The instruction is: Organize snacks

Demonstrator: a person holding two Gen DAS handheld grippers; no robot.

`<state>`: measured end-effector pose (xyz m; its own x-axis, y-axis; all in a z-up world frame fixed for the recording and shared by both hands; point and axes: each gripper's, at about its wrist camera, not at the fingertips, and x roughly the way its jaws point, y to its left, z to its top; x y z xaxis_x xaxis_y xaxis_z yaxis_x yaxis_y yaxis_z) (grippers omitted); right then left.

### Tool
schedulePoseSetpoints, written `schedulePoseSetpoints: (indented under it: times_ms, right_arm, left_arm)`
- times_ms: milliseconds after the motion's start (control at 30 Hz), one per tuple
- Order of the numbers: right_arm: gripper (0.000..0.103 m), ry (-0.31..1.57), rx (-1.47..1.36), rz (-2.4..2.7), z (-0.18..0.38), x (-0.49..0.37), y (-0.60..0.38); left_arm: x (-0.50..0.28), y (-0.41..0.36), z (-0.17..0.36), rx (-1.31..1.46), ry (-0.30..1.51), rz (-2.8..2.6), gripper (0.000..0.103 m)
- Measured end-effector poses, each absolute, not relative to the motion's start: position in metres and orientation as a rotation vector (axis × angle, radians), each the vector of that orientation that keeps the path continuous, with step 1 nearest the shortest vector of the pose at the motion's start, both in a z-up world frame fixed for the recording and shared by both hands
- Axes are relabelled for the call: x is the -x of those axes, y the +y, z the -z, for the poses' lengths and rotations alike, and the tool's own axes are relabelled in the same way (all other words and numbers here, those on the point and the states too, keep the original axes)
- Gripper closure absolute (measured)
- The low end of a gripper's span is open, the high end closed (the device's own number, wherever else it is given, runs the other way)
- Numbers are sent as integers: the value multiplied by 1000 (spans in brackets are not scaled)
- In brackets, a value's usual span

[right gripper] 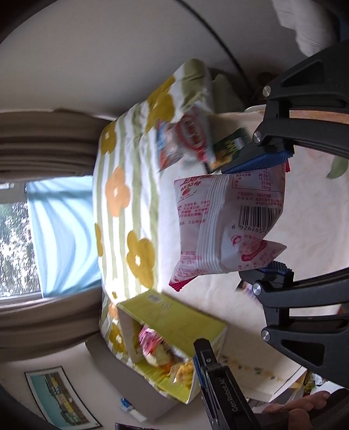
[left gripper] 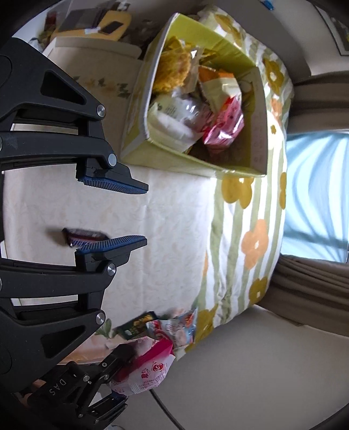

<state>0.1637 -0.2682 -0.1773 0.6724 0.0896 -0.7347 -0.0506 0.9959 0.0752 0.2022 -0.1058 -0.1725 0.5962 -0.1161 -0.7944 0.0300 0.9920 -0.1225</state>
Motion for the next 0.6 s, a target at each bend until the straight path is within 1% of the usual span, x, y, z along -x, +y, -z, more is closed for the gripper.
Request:
schedulePoseSetpoints:
  times_ms: [67,133,267,300,333,367,400,433,600]
  right_arm:
    - [51,803,-37,-109,161,-179,-251]
    - [51,794,-42,-109,157,-181,-249]
    - [51,806,-75,-104,156,-191,-244]
    - [51,817,-78,-97,159,-192,-244]
    - [51,826,-84,-88,163,-192,-246]
    - [51,837,-89,-79,166,-192,-248]
    - [51,851,-95,-69,170,-191,-251]
    - [51,863,-100,-56,174,-190,-256]
    - [51,922,-112,1,199,-173,-282]
  left_arm:
    - [-208,-92,164,114,922,92,74]
    - [-212,-84,164,109,944,127,74]
    - [-214,-87,185,104,1021,206,73]
    - [-215,-92,194,100,1049,221,71]
    - [-215,-98,204,91,1079,234,66]
    - [-214,-105,213,77,1104,244,40]
    - [-213,-111,222,63,1119,255,6]
    - [-211,-117,230,53,1122,272,0]
    - [-203,-151,276,-48,1203,285,1]
